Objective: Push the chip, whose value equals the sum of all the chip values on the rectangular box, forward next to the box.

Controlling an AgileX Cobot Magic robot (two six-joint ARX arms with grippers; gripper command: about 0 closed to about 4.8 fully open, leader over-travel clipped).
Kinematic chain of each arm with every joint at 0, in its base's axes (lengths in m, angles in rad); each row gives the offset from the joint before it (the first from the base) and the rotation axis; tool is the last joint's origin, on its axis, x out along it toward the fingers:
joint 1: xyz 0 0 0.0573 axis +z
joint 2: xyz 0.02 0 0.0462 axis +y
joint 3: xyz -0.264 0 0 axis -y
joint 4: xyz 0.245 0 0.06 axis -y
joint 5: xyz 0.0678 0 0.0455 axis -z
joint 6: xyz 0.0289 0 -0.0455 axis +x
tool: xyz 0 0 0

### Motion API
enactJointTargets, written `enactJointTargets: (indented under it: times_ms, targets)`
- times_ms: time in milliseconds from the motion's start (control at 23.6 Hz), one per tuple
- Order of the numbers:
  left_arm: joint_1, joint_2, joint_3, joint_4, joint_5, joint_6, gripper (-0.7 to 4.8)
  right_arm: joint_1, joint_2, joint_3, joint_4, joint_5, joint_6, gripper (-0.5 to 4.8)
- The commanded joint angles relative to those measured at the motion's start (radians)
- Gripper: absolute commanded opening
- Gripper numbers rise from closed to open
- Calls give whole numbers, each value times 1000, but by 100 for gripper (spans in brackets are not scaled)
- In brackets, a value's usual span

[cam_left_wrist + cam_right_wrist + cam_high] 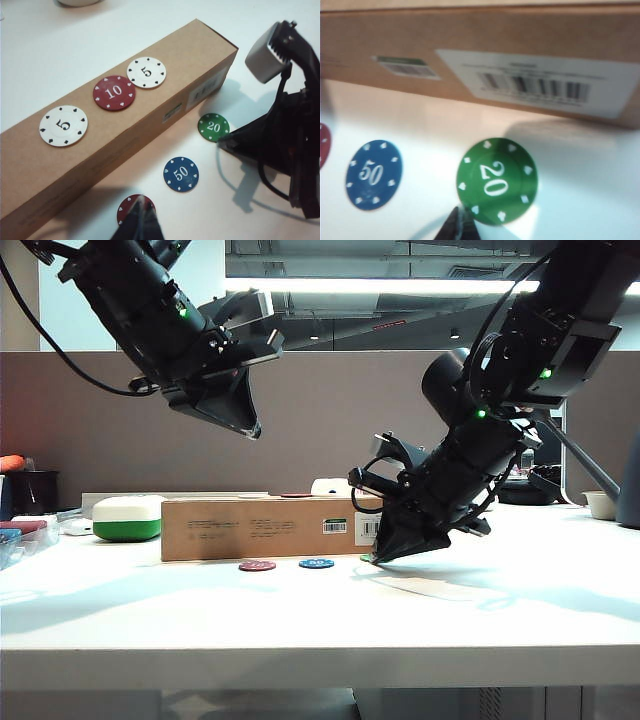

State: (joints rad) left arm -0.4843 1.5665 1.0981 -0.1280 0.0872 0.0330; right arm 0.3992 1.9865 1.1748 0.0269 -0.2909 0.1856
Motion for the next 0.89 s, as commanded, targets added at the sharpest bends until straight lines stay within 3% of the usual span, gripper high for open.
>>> enactJointTargets:
  times_ms: [42, 212, 889]
  targets:
    - [-2, -1, 2, 2, 3, 4, -5, -2, 6, -10, -83, 65, -4, -8]
    - [-2, -1, 2, 2, 4, 4, -5, -2, 7, -10, -94, 139, -4, -8]
    - [-2, -1, 1, 2, 3, 4, -5, -2, 8, -11, -7, 129, 0, -8]
